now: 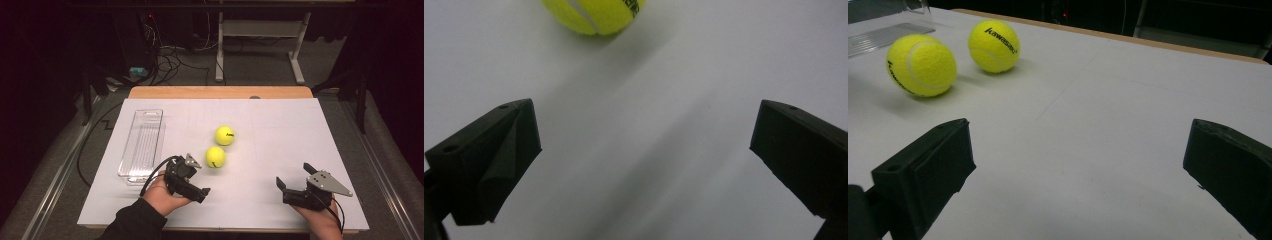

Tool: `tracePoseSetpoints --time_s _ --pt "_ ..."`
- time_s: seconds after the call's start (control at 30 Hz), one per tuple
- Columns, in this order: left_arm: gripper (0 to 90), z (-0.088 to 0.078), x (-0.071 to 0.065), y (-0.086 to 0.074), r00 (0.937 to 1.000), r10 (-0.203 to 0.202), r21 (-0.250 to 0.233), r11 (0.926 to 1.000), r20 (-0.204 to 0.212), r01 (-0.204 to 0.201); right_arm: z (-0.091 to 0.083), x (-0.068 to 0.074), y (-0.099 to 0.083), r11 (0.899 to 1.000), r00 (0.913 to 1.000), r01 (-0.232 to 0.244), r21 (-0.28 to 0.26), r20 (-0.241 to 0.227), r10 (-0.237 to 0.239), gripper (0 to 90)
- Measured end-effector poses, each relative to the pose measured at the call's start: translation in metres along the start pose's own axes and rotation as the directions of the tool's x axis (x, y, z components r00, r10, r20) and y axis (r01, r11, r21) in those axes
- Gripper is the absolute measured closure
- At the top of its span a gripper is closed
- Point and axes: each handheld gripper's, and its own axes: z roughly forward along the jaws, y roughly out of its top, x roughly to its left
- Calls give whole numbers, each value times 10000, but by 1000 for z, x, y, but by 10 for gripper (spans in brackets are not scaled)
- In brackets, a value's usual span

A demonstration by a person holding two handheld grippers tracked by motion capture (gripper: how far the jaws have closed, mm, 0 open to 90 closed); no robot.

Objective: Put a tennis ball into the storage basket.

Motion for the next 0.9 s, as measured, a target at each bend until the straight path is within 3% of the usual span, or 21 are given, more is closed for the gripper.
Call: tracePoseSetpoints --time_s 0.43,0.77,0.9 --pt "6 21 21 45 9979 -639 -154 9978 39 639 1 1 0 10000 10000 -22 29 -18 22 0" --pt "24 43 25 68 9952 -951 60 9955 233 950 0 1 0 10000 10000 -22 -16 -71 22 0" --pt "72 51 29 74 9944 -1048 292 9940 -143 1051 0 1 0 10000 9999 -93 -19 -81 93 0"
